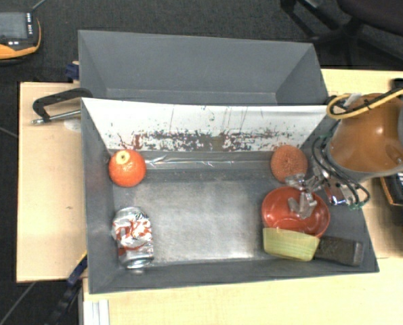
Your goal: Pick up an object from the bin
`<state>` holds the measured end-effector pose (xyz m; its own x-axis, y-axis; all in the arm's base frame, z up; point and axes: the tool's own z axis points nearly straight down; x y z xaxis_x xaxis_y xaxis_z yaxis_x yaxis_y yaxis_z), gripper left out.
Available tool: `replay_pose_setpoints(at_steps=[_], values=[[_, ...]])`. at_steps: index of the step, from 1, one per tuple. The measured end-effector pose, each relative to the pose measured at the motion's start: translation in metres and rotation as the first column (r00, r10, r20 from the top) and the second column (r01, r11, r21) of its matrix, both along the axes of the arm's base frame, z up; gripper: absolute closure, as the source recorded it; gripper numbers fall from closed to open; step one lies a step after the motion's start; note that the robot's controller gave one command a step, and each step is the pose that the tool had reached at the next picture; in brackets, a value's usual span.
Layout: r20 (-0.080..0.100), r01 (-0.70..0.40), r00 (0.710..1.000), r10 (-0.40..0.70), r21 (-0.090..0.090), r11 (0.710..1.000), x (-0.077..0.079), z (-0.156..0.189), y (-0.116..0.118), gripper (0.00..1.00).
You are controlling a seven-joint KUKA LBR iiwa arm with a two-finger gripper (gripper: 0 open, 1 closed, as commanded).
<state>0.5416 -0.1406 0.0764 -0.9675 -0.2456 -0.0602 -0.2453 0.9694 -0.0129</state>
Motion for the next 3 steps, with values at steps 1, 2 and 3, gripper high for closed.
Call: replay_pose_setpoints(at_steps=[1, 2, 3], values=[[-0.017, -0.003, 1.000, 0.003, 0.000, 1.000, -0.0051, -0.0035, -0.0009, 0.00], [0.005, 0.000, 1.000, 0.000, -0.001, 1.000, 0.0010, 0.0009, -0.0005, 1.00], [-0.016, -0.003, 1.000, 0.003, -0.001, 1.000, -0.0049, -0.0033, -0.0010, 0.00]])
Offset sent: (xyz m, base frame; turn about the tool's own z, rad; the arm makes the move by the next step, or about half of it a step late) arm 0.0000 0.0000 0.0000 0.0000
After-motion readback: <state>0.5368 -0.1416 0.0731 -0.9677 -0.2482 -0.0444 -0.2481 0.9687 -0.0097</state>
